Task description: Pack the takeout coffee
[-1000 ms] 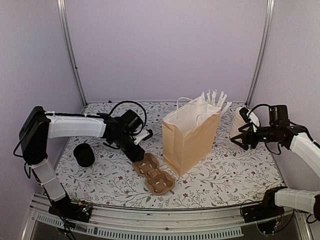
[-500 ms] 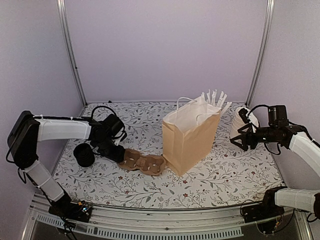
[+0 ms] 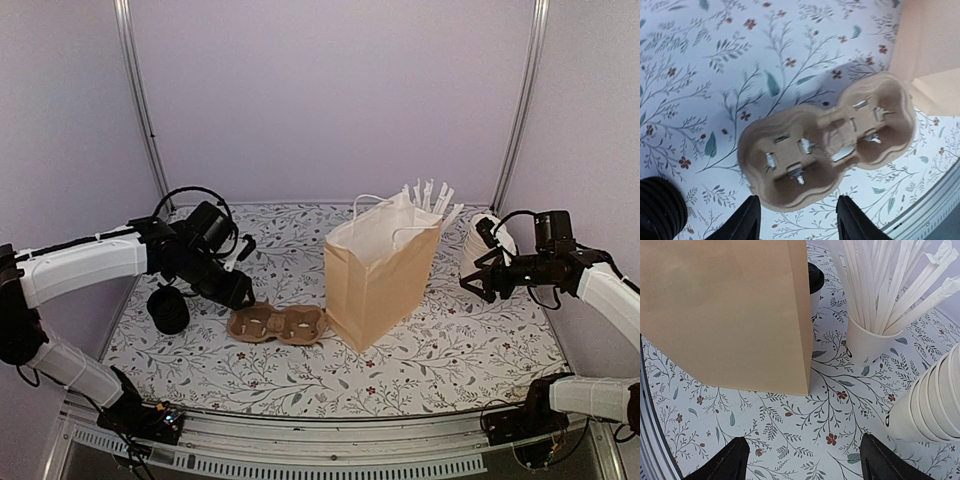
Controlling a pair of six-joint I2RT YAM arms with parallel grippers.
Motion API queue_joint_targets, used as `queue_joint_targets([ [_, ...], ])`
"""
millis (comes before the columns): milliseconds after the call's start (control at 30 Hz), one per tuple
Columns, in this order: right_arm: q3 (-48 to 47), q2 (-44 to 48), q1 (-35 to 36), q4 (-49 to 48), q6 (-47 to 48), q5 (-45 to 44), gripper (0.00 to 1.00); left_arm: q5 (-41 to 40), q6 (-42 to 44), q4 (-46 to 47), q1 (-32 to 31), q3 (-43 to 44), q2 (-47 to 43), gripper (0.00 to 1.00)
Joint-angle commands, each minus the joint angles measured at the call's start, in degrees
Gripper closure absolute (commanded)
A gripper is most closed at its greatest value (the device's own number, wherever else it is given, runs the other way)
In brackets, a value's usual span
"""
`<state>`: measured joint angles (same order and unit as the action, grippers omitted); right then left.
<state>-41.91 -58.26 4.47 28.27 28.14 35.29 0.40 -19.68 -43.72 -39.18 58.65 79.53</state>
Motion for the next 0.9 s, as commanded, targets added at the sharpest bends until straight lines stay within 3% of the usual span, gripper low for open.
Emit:
queue_joint_targets([
  [0, 0.4, 0.3, -0.2, 0.3, 0.5, 0.7, 0.2, 9.2, 13.7, 6.7, -1.3, 2.6, 2.8, 0.48],
  [133, 0.5, 0.9, -0.2, 0.4, 0.5, 0.6, 0.2, 15.0, 19.5, 9.3, -1.1, 4.1, 6.6, 0.48],
  [400, 0.5, 1.6, -0.2, 0.3, 0.4, 0.5, 0.2, 9.0, 15.1, 6.0, 1.6, 6.6, 16.9, 0.48],
  [733, 0.5, 1.4, -0.2, 0.4, 0.6, 0.8, 0.2, 8.1, 6.5, 6.1, 2.1, -0.3, 13.3, 0.59],
  [867, 0.5, 1.2, -0.2, 0.5, 0.6, 0.9, 0.2, 6.3, 3.2, 4.9, 1.8, -3.4, 12.7, 0.69],
])
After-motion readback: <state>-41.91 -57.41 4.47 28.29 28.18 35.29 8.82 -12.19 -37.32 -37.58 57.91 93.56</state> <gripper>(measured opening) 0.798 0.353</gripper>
